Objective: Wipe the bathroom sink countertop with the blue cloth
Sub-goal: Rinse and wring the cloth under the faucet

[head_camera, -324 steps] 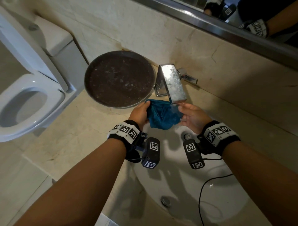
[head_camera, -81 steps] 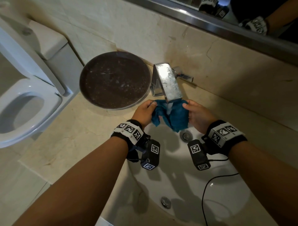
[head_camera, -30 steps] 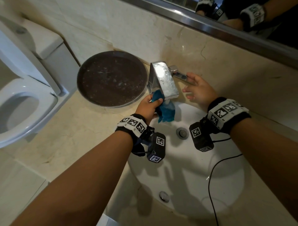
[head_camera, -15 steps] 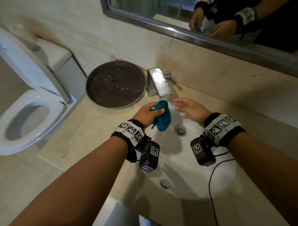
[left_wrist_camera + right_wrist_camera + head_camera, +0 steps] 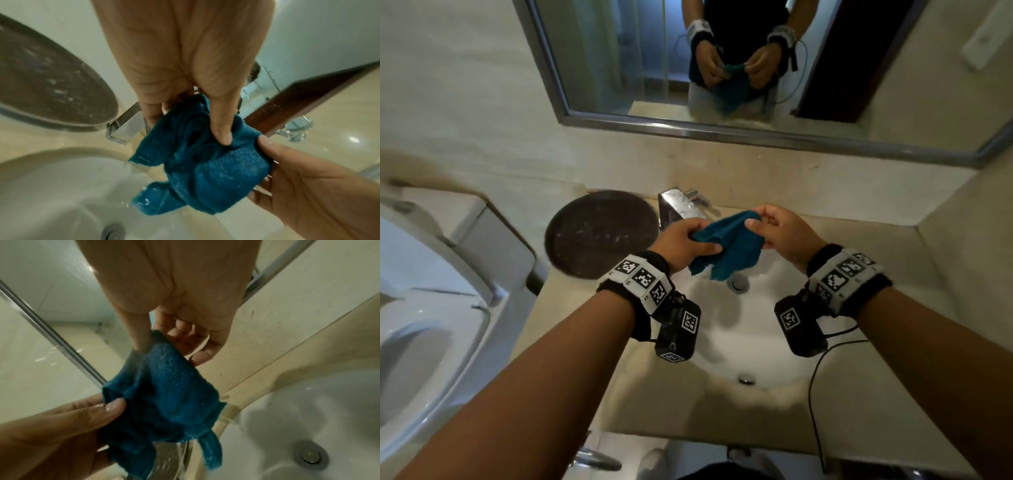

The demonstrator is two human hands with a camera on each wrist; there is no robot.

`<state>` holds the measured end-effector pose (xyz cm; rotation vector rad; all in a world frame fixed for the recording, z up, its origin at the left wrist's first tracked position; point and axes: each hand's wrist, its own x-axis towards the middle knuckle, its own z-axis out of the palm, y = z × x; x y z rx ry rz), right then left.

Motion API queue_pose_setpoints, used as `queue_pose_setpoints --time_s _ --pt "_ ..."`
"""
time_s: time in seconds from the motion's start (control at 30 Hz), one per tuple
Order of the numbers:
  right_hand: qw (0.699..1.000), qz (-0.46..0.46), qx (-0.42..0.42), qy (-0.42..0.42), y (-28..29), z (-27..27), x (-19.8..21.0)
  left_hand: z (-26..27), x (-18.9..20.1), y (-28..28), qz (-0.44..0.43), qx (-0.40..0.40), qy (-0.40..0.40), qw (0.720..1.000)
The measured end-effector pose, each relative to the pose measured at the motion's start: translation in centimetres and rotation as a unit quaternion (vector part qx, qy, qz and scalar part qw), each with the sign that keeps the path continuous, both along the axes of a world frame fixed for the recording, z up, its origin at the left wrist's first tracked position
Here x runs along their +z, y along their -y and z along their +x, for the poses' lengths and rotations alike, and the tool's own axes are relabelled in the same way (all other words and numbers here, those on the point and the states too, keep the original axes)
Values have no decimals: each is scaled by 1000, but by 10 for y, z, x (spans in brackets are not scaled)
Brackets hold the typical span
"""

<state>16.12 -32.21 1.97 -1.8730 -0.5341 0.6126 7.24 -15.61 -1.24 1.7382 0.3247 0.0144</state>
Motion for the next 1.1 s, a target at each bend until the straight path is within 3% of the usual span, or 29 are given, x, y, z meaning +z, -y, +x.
queue_pose_setpoints --time_s 0.27,0.47,0.53,0.63,0.73,0.8,0.9,1.1 --pt "984 -106 -114 83 5 -34 5 -15 21 -19 136 -56 12 989" --pt "980 34 -193 -32 1 -43 10 -12 22 -6 118 -104 -73 985" --pt "978 71 -190 -51 -2 -40 12 -12 19 2 76 -106 -138 982" --pt "976 111 -171 -82 -6 -32 13 -6 9 11 -61 -86 -219 970" --pt "971 145 -139 -127 -13 -25 11 7 -1 18 -236 -39 -216 947" --pt "967 156 -114 -165 -16 -23 8 18 -2 22 -309 11 -183 933" --pt "964 152 -92 -198 -18 -22 2 30 0 27 -341 54 -143 928" --pt "979 59 -122 -154 -6 -6 -7 45 -9 19 -375 105 -87 917"
